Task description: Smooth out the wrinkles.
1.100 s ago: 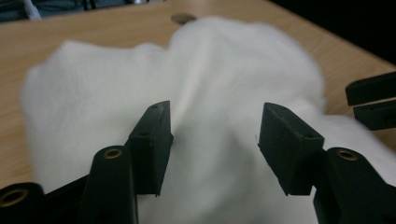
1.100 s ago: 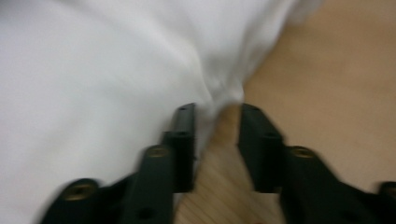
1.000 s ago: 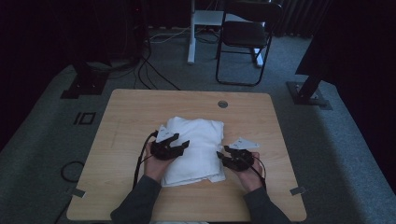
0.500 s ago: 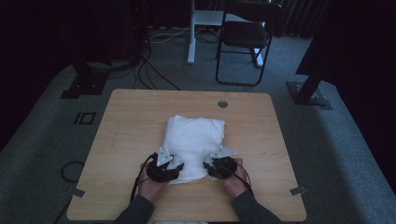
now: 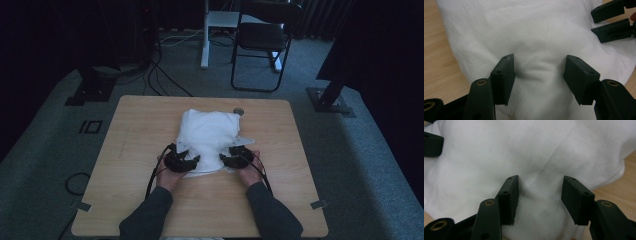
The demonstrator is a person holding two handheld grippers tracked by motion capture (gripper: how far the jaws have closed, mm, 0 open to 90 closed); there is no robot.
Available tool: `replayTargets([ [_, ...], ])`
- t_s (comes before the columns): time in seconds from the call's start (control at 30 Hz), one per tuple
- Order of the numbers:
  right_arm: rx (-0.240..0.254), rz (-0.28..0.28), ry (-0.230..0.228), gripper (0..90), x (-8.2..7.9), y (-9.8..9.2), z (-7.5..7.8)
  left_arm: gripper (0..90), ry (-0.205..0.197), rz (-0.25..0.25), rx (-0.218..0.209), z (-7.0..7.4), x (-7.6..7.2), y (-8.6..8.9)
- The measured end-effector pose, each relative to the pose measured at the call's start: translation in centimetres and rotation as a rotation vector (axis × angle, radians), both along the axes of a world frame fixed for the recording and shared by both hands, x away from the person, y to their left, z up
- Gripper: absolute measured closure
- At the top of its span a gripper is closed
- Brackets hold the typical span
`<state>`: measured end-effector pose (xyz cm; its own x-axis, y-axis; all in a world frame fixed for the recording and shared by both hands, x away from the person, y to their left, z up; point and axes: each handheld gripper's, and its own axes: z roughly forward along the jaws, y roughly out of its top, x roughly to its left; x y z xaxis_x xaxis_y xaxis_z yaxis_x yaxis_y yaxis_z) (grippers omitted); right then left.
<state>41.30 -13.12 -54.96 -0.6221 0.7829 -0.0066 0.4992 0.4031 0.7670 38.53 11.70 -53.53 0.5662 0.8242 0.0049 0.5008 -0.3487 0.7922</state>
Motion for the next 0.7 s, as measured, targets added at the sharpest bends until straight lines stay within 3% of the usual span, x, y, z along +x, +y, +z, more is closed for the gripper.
replayTargets([
  [0.07,0.004,0.007,0.004,46.4,0.4,-0.1,0.2,43.2,-0.017,0.009,-0.032,0.3,-0.1,0.4],
  [0.13,0.039,-0.005,-0.013,41.4,0.2,-0.6,1.0,43.1,-0.044,0.026,-0.084,1.4,-0.7,1.4],
  [0.17,0.039,-0.005,-0.013,41.4,0.2,-0.6,1.0,42.7,-0.044,0.026,-0.084,1.4,-0.7,1.4],
  [0.2,0.061,-0.014,-0.032,39.6,-0.2,-1.0,1.5,42.7,-0.08,0.029,-0.103,2.8,-1.7,2.8],
  [0.23,0.086,-0.019,-0.061,34.8,-1.3,-2.0,2.6,42.0,-0.098,0.035,-0.109,3.4,-2.3,3.5],
  [0.33,0.116,-0.045,-0.091,33.2,-3.4,-4.4,3.6,42.0,-0.141,0.073,-0.137,4.7,-4.2,6.0],
  [0.37,0.116,-0.045,-0.091,33.2,-3.4,-4.4,3.6,42.0,-0.141,0.073,-0.137,4.7,-4.2,6.0],
  [0.4,0.125,-0.062,-0.101,33.1,-4.1,-5.3,3.6,42.0,-0.163,0.107,-0.129,4.9,-5.5,7.7],
  [0.43,0.121,-0.084,-0.109,33.1,-5.6,-7.0,3.3,42.0,-0.169,0.123,-0.126,4.8,-6.0,8.4],
  [0.5,0.109,-0.11,-0.104,33.2,-6.8,-8.8,2.7,42.0,-0.168,0.158,-0.115,4.4,-6.9,9.8],
  [0.6,0.119,-0.156,-0.083,33.1,-8.5,-11.0,1.7,41.9,-0.171,0.219,-0.134,3.6,-8.3,11.5],
  [0.63,0.119,-0.156,-0.083,33.1,-8.5,-11.0,1.7,41.9,-0.171,0.219,-0.134,3.6,-8.3,11.5],
  [0.7,0.148,-0.212,-0.069,33.2,-10.0,-12.9,1.1,42.0,-0.159,0.242,-0.134,2.8,-8.7,12.4],
])
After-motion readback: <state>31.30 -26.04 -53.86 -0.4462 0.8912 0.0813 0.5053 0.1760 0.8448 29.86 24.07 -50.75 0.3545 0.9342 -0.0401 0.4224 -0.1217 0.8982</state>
